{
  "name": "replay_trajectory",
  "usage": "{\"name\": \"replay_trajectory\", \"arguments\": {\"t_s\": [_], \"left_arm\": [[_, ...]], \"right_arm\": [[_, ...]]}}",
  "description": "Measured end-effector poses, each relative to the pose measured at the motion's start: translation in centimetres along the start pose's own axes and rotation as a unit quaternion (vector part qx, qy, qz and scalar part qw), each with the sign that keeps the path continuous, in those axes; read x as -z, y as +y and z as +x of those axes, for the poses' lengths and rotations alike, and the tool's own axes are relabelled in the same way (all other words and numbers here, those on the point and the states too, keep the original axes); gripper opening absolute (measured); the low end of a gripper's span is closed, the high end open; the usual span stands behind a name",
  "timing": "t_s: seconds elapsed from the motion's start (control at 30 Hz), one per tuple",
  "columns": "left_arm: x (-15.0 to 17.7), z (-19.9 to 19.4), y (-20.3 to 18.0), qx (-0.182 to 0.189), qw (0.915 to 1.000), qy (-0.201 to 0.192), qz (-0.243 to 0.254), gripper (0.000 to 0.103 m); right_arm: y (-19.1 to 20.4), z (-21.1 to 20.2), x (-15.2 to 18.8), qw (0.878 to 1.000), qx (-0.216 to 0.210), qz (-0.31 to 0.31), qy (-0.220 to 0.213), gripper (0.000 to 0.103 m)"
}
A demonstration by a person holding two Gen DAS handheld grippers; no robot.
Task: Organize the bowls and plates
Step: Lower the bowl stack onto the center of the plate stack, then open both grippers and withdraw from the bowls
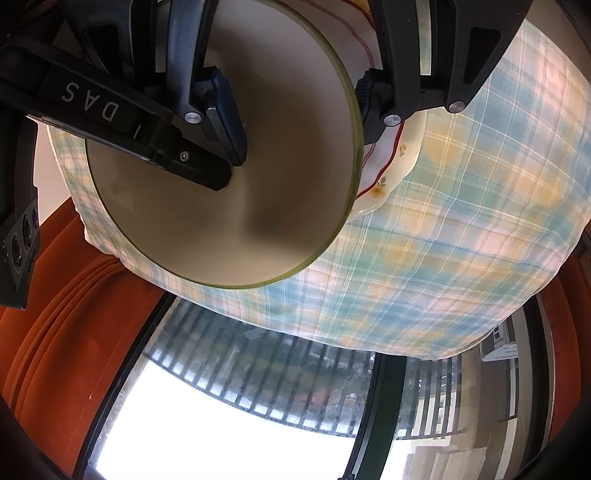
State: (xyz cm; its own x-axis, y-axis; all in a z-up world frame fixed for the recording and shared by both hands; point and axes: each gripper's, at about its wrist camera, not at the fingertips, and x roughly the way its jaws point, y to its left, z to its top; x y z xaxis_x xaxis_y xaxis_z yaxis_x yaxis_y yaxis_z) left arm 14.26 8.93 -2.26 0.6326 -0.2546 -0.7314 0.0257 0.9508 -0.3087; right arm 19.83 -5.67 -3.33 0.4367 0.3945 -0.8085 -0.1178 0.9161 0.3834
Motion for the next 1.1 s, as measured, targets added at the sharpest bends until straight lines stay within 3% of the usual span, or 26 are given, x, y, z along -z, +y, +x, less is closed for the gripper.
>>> {"name": "replay_trajectory", "arguments": {"t_s": [0.17,0.23,0.33,0.57,0.9,1.1], "left_arm": [[0.1,-0.7,-0.6,-0.032,0.9989,-0.031,0.015,0.063],[0.3,-1.3,-1.0,-0.062,0.9958,-0.06,0.031,0.07],[0.8,-2.2,-1.2,-0.084,0.9914,-0.092,0.04,0.079],[1.6,-4.2,-1.5,-0.089,0.9857,-0.133,0.053,0.086],[3.2,-8.5,-2.8,-0.088,0.9744,-0.195,0.068,0.097],[6.3,-9.6,-4.4,-0.075,0.9745,-0.198,0.076,0.101]], "right_arm": [[-0.1,-0.6,0.0,1.0,0.007,-0.012,-0.023,0.045],[-0.4,-0.8,0.1,0.999,0.017,-0.01,-0.031,0.058],[-0.8,-1.3,0.5,0.999,0.016,-0.002,-0.039,0.069],[-0.2,-4.0,1.8,0.996,0.023,-0.025,-0.083,0.074],[0.5,-10.6,4.8,0.973,0.061,-0.062,-0.215,0.093],[-1.2,-12.9,7.9,0.968,0.077,-0.056,-0.231,0.094]]}}
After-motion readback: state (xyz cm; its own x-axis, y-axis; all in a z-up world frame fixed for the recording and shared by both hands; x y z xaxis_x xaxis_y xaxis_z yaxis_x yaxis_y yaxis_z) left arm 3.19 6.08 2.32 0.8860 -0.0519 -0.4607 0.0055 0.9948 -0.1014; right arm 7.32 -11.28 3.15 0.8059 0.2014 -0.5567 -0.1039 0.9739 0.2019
